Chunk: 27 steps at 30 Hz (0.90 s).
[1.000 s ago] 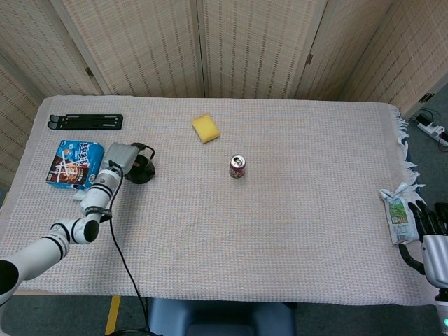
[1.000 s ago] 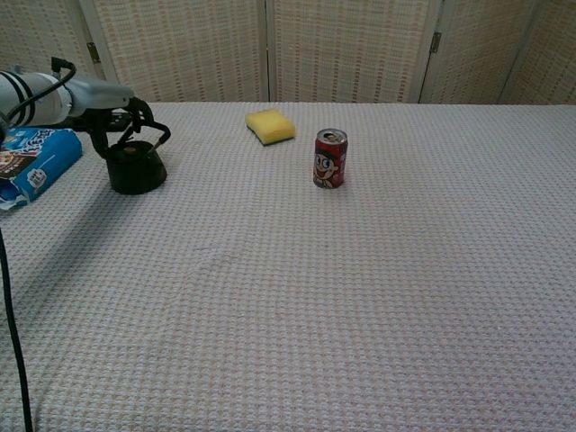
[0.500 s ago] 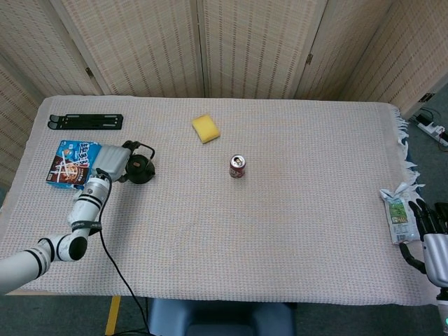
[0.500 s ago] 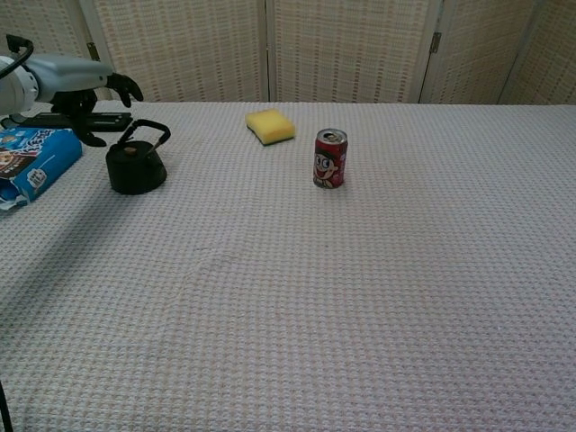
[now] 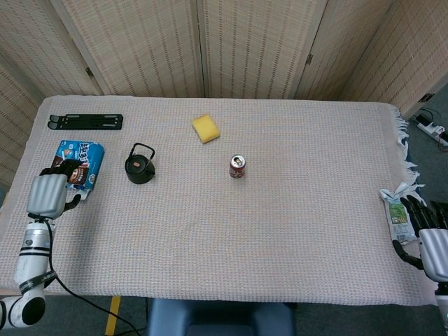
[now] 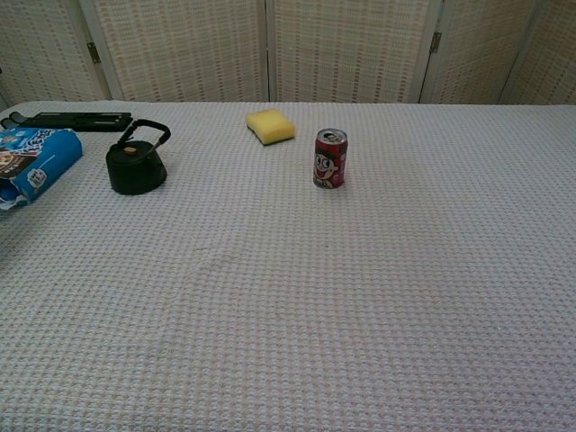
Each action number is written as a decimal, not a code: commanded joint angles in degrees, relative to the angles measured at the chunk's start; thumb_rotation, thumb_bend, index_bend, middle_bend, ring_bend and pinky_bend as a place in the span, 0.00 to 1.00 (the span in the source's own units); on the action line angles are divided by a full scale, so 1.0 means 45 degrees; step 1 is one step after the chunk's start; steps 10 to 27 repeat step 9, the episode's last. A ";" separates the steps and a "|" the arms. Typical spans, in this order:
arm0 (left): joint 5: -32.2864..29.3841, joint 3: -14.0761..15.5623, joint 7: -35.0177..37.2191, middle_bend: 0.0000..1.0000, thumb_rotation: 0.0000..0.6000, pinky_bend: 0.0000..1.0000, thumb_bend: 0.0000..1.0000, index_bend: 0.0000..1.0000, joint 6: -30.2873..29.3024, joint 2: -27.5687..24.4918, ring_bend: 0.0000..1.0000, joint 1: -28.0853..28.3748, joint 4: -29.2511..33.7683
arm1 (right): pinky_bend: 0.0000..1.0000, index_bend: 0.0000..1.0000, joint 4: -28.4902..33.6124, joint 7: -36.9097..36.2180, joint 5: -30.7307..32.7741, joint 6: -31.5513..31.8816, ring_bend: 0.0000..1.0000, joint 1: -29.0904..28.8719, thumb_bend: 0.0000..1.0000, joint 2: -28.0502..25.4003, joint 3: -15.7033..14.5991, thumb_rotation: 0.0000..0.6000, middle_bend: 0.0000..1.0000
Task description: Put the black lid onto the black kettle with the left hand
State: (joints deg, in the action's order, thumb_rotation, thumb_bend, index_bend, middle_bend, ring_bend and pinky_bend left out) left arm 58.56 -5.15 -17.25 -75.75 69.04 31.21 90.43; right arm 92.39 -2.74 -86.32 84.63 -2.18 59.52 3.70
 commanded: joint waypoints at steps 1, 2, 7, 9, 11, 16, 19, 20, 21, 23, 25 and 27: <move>0.0985 0.0672 -0.0045 0.18 1.00 0.24 0.25 0.19 -0.1357 -0.0230 0.27 -0.1116 0.0553 | 0.00 0.05 -0.0030 -0.0207 -0.0225 0.0051 0.14 -0.0092 0.35 0.0079 -0.0010 1.00 0.10; 0.1237 0.0787 -0.0028 0.18 1.00 0.24 0.25 0.19 -0.1613 -0.0177 0.27 -0.1323 0.0519 | 0.00 0.05 -0.0012 -0.0293 -0.0284 0.0039 0.14 -0.0107 0.35 0.0097 -0.0038 1.00 0.09; 0.2182 0.1321 -0.0287 0.17 1.00 0.21 0.25 0.19 -0.2496 0.0063 0.24 -0.2254 0.0391 | 0.00 0.05 0.0142 -0.0514 -0.0373 -0.0189 0.14 -0.0171 0.35 0.0079 -0.0209 1.00 0.10; 0.2429 0.1468 -0.0400 0.16 1.00 0.20 0.25 0.19 -0.2753 0.0058 0.23 -0.2590 0.0550 | 0.00 0.05 0.0208 -0.0435 -0.0332 -0.0239 0.14 -0.0178 0.35 0.0103 -0.0238 1.00 0.10; 0.2429 0.1468 -0.0400 0.16 1.00 0.20 0.25 0.19 -0.2753 0.0058 0.23 -0.2590 0.0550 | 0.00 0.05 0.0208 -0.0435 -0.0332 -0.0239 0.14 -0.0178 0.35 0.0103 -0.0238 1.00 0.10; 0.2429 0.1468 -0.0400 0.16 1.00 0.20 0.25 0.19 -0.2753 0.0058 0.23 -0.2590 0.0550 | 0.00 0.05 0.0208 -0.0435 -0.0332 -0.0239 0.14 -0.0178 0.35 0.0103 -0.0238 1.00 0.10; 0.2429 0.1468 -0.0400 0.16 1.00 0.20 0.25 0.19 -0.2753 0.0058 0.23 -0.2590 0.0550 | 0.00 0.05 0.0208 -0.0435 -0.0332 -0.0239 0.14 -0.0178 0.35 0.0103 -0.0238 1.00 0.10; 0.2429 0.1468 -0.0400 0.16 1.00 0.20 0.25 0.19 -0.2753 0.0058 0.23 -0.2590 0.0550 | 0.00 0.05 0.0208 -0.0435 -0.0332 -0.0239 0.14 -0.0178 0.35 0.0103 -0.0238 1.00 0.10; 0.2429 0.1468 -0.0400 0.16 1.00 0.20 0.25 0.19 -0.2753 0.0058 0.23 -0.2590 0.0550 | 0.00 0.05 0.0208 -0.0435 -0.0332 -0.0239 0.14 -0.0178 0.35 0.0103 -0.0238 1.00 0.10; 0.2429 0.1468 -0.0400 0.16 1.00 0.20 0.25 0.19 -0.2753 0.0058 0.23 -0.2590 0.0550 | 0.00 0.05 0.0208 -0.0435 -0.0332 -0.0239 0.14 -0.0178 0.35 0.0103 -0.0238 1.00 0.10; 0.2429 0.1468 -0.0400 0.16 1.00 0.20 0.25 0.19 -0.2753 0.0058 0.23 -0.2590 0.0550 | 0.00 0.05 0.0208 -0.0435 -0.0332 -0.0239 0.14 -0.0178 0.35 0.0103 -0.0238 1.00 0.10; 0.2429 0.1468 -0.0400 0.16 1.00 0.20 0.25 0.19 -0.2753 0.0058 0.23 -0.2590 0.0550 | 0.00 0.05 0.0208 -0.0435 -0.0332 -0.0239 0.14 -0.0178 0.35 0.0103 -0.0238 1.00 0.10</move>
